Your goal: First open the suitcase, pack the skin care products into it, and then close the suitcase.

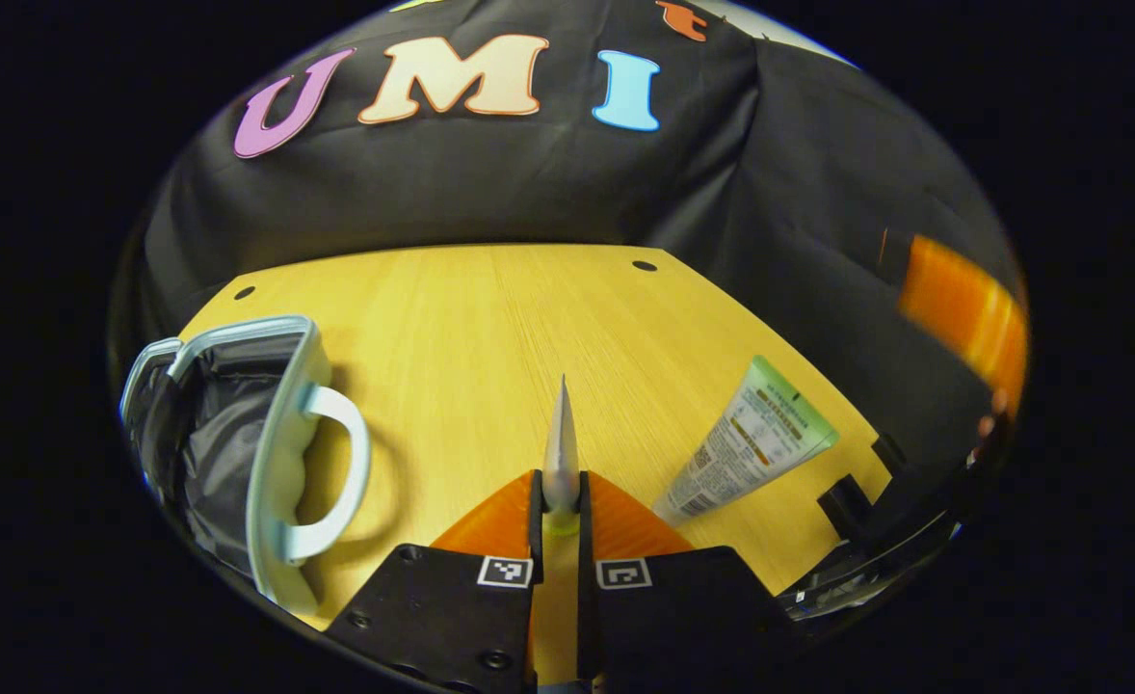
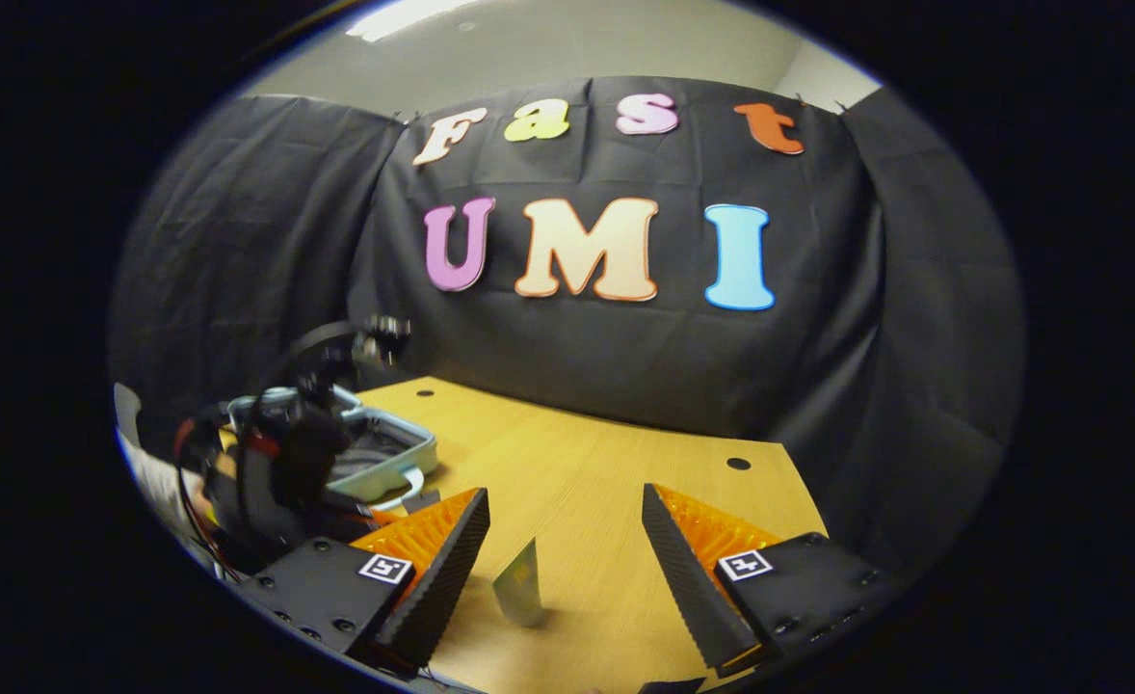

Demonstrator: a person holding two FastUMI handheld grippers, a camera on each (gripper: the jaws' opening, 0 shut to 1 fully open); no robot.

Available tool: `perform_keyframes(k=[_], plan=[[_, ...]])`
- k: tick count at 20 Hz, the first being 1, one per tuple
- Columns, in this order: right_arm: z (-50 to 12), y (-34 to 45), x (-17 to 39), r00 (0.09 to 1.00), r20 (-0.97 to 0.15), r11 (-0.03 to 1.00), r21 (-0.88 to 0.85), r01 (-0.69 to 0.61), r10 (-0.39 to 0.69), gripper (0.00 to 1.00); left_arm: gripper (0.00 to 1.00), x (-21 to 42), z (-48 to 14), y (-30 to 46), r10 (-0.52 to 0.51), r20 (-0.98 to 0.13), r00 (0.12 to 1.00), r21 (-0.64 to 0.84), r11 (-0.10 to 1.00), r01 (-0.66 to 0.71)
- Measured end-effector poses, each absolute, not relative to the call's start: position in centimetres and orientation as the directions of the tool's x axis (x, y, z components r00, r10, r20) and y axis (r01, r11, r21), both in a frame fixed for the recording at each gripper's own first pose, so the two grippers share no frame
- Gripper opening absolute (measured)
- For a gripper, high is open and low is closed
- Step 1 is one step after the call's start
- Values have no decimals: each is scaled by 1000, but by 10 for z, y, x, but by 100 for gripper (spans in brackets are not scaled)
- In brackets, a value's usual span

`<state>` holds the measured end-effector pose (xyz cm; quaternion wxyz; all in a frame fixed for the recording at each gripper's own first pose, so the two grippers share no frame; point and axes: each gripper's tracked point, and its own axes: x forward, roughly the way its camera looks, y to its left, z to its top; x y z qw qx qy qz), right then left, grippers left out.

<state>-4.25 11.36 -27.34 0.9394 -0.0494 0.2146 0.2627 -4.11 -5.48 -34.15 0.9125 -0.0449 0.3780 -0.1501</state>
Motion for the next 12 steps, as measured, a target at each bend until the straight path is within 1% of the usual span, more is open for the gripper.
perform_keyframes(k=[3, 4, 5, 8, 9, 11, 12], plan=[[-302, 127, -55, 729, -458, 827, 26, -562, 510, 99, 10, -42, -309, -28, -256, -664, 703, -176, 967, 185], [-315, 129, -61, 712, -470, 817, 36, -575, 521, 99, 12, -42, -298, -19, -238, -660, 712, -168, 971, 169], [-331, 129, -65, 698, -491, 814, 39, -580, 521, 99, 10, -43, -288, -11, -216, -655, 724, -157, 976, 149], [-372, 127, -68, 667, -546, 812, 40, -583, 506, 100, 10, -51, -266, 14, -151, -650, 745, -127, 988, 89], [-383, 128, -69, 657, -563, 813, 46, -581, 501, 99, 10, -56, -261, 22, -127, -651, 749, -116, 991, 68], [-401, 132, -72, 638, -592, 817, 63, -573, 493, 92, 10, -64, -252, 36, -91, -654, 751, -100, 994, 34], [-408, 136, -73, 634, -599, 819, 68, -569, 490, 86, 10, -69, -251, 44, -70, -662, 747, -88, 996, 15]])
